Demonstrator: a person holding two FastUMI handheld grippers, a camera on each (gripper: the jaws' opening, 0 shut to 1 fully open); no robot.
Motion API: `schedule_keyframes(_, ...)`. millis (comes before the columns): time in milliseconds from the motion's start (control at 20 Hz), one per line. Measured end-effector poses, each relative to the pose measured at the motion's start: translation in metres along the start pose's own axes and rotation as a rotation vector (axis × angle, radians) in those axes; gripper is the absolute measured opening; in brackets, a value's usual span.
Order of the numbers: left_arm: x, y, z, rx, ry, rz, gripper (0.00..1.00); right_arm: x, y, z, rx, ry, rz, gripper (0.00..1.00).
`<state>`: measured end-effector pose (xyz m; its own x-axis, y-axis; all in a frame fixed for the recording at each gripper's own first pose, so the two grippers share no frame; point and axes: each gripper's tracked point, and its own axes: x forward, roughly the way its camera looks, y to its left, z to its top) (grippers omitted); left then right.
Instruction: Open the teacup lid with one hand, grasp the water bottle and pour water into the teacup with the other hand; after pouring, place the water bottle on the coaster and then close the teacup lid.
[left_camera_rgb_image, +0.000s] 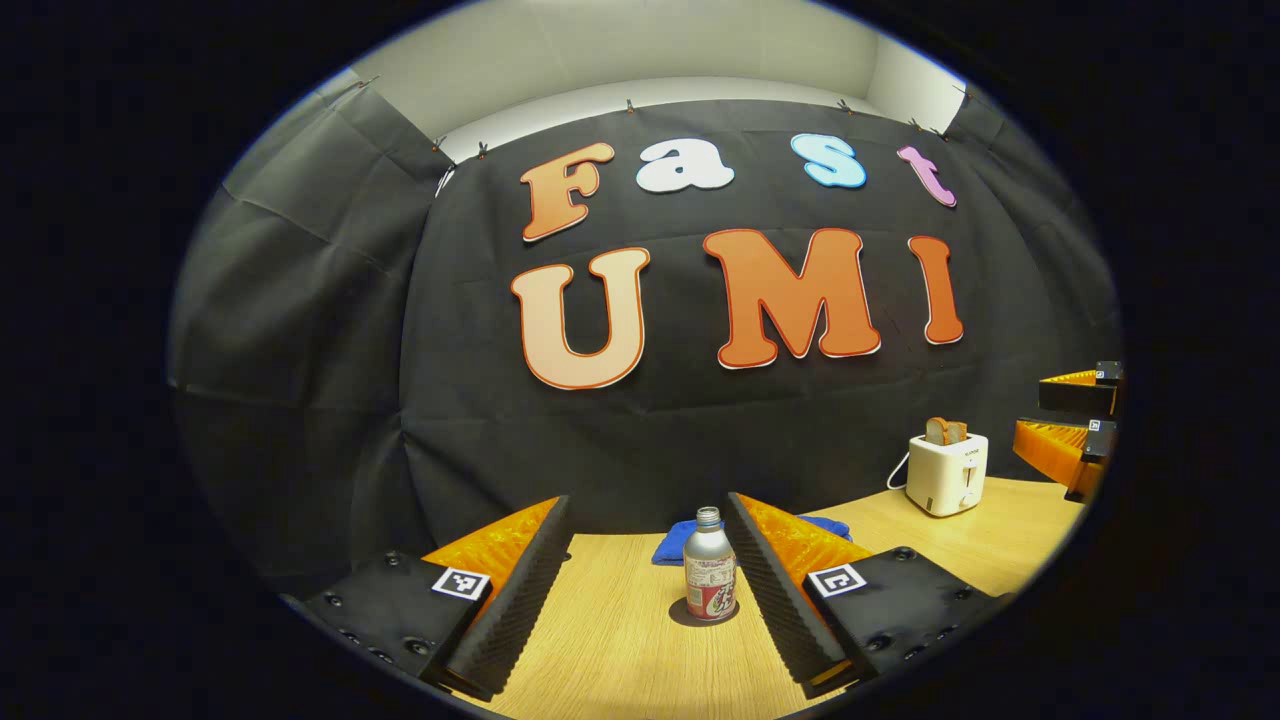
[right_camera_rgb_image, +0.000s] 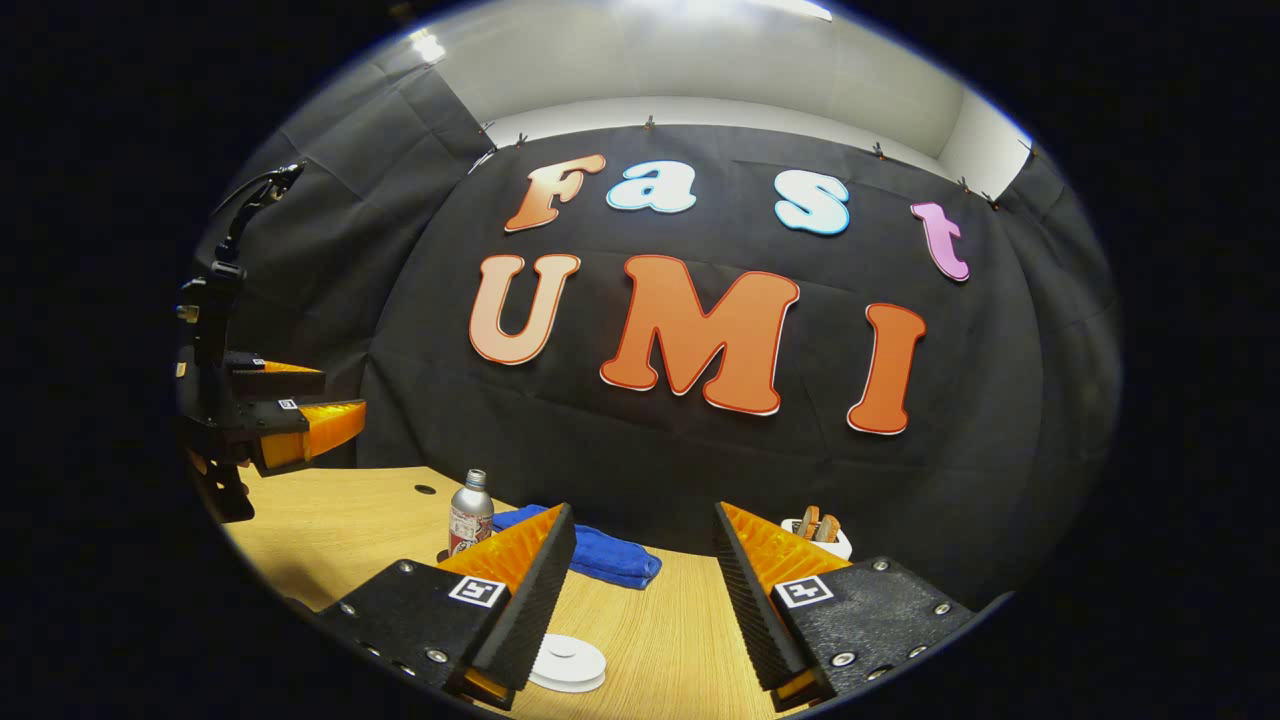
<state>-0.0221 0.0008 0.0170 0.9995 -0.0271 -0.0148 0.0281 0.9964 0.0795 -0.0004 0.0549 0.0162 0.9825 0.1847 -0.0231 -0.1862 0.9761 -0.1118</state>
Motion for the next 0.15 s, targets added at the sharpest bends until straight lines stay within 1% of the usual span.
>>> schedule_keyframes(150,-0.0008,-0.0004,-0.0044,0.009,0.006,-0.004,1.0,0.0022,0.0027,-0.0036,0.001,0.01,0.004,0.83)
